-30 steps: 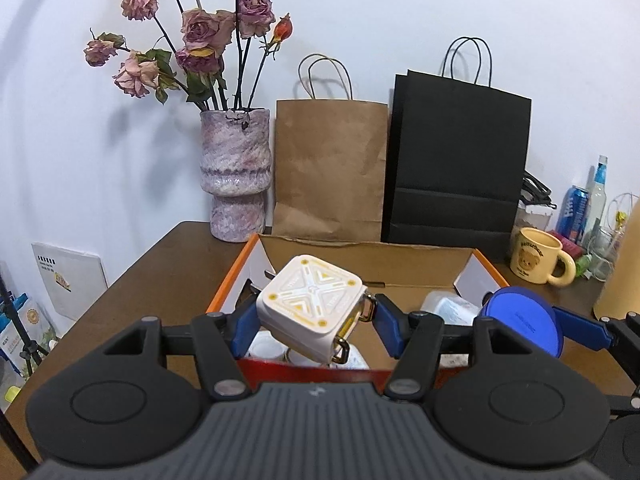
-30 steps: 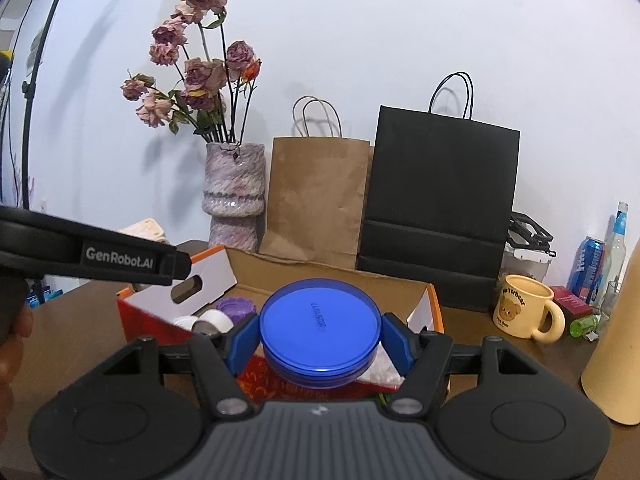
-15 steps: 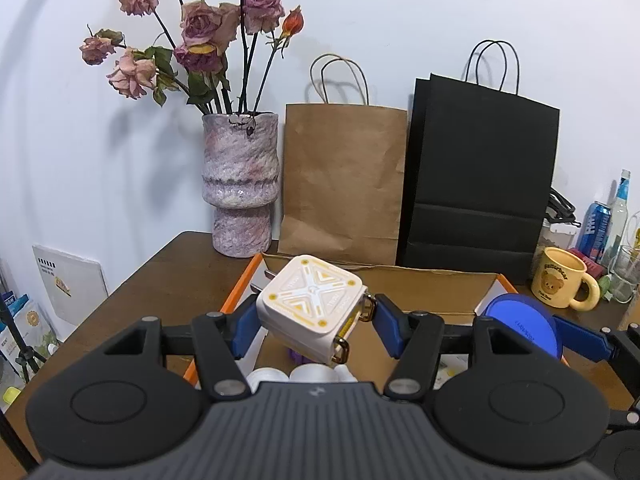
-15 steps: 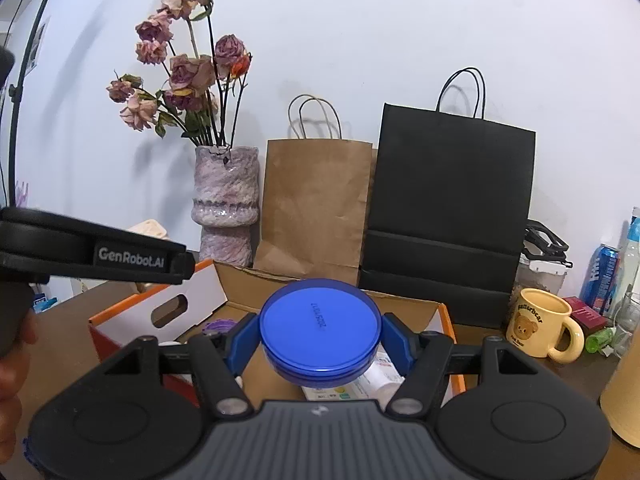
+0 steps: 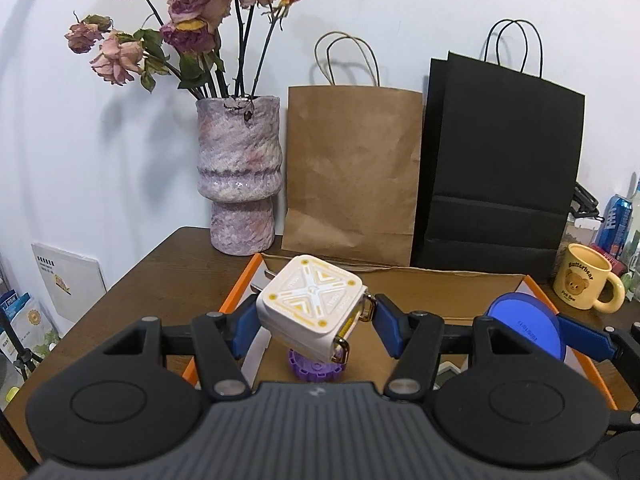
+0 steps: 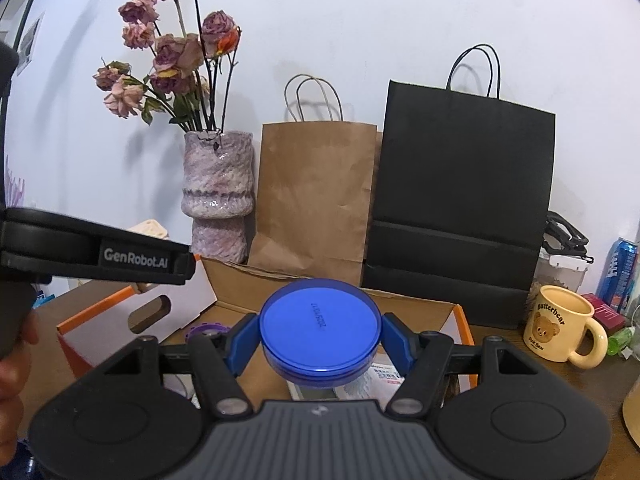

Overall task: Organize rigid objects
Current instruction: 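Carry the plug adapter and blue lid over the red box with both grippers, then open both grippers to drop the plug adapter and blue lid into the box, then move both grippers back from the box toward the two ridged caps, then grasp the white ridged cap with the right gripper while the left grasps the blue ridged cap, then carry the white and blue ridged caps over the red box with both grippers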

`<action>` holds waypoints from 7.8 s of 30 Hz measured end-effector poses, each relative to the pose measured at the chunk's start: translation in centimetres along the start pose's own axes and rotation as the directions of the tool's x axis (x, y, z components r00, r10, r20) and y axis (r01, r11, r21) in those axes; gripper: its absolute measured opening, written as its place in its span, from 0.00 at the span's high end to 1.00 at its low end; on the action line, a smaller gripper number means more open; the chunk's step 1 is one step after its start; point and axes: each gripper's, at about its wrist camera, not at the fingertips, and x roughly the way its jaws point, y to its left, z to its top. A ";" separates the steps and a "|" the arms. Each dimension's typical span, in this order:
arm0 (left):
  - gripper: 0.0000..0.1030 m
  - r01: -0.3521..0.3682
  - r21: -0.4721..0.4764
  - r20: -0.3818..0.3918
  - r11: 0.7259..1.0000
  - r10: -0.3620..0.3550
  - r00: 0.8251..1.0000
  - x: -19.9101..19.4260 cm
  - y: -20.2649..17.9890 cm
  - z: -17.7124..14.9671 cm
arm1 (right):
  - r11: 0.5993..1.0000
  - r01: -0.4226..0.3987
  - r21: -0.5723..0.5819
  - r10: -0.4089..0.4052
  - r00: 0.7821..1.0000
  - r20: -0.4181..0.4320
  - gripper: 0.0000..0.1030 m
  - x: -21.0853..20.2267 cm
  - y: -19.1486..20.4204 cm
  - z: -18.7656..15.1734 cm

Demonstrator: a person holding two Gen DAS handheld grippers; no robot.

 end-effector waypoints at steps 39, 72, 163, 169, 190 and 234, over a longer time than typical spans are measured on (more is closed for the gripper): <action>0.00 -0.021 0.046 -0.018 0.999 0.022 1.000 3.1 -0.2 0.2 | 0.999 0.048 0.009 -0.047 0.996 -0.080 0.00 3.9 -1.4 -0.8; 0.00 -0.018 0.034 0.015 0.999 0.018 1.000 0.0 0.2 -0.1 | 0.995 0.085 0.046 -0.082 0.995 -0.065 0.00 1.3 -1.7 -0.9; 0.00 -0.005 0.071 -0.223 0.997 0.021 0.975 -11.0 8.5 -13.0 | 0.997 -0.037 0.067 0.052 0.971 -0.233 0.62 -11.6 5.1 -9.7; 0.00 -0.024 0.066 -0.243 0.998 0.040 0.969 -9.6 8.0 -13.1 | 0.997 -0.014 0.069 0.028 0.977 -0.210 0.62 -12.0 4.8 -9.6; 0.47 0.005 0.104 -0.218 0.995 0.018 0.976 -9.3 6.2 -13.4 | 0.998 -0.012 0.060 0.024 0.980 -0.196 0.62 -12.2 5.2 -9.7; 0.47 0.025 0.101 0.002 0.995 -0.026 1.000 -12.9 2.4 -7.5 | 1.000 0.006 0.019 -0.006 1.000 -0.017 0.62 -13.6 3.5 -5.0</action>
